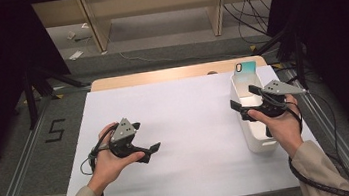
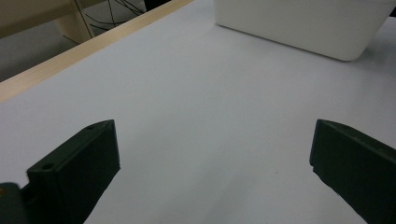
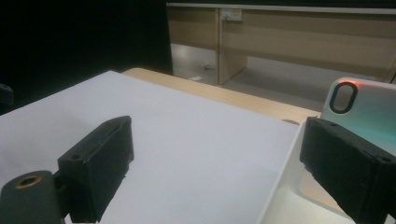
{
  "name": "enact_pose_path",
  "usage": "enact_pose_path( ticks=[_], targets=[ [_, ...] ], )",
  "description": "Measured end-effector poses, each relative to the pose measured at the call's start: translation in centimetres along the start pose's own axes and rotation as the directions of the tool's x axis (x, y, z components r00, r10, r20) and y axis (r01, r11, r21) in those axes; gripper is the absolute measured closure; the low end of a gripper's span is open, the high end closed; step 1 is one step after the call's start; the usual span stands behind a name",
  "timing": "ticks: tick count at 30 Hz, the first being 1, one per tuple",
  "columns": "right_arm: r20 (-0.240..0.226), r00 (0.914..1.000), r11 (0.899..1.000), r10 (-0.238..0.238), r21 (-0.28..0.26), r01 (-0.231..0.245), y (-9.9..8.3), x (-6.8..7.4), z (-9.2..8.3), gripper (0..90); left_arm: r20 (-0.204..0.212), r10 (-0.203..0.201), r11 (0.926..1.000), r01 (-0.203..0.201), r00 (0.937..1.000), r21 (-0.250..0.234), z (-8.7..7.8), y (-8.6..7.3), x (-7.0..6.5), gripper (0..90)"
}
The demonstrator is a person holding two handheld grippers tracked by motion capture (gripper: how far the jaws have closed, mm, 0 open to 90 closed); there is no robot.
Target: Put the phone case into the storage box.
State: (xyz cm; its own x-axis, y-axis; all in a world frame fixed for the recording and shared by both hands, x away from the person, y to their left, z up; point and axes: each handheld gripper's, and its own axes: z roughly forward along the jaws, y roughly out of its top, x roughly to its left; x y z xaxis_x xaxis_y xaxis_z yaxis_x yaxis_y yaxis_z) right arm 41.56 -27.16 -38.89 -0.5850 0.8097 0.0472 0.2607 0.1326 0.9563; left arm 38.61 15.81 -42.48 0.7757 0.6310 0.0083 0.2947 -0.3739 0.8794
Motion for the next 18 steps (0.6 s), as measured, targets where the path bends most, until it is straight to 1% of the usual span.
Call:
enact_pose_path(
  ticks=[8,18],
  targets=[
    [-0.029,0.9995,1.000,-0.015,-0.005,0.014,-0.08,0.47,-0.07,11.4,-0.001,-0.002,1.0000,0.002,1.0000,-0.001,-0.06,0.01,0.05,0.9],
    [-0.051,0.9981,0.999,-0.035,-0.003,0.035,-0.08,0.93,-0.45,12.2,-0.002,-0.002,1.0000,0.002,1.0000,-0.003,-0.10,0.04,0.09,0.9]
  ],
)
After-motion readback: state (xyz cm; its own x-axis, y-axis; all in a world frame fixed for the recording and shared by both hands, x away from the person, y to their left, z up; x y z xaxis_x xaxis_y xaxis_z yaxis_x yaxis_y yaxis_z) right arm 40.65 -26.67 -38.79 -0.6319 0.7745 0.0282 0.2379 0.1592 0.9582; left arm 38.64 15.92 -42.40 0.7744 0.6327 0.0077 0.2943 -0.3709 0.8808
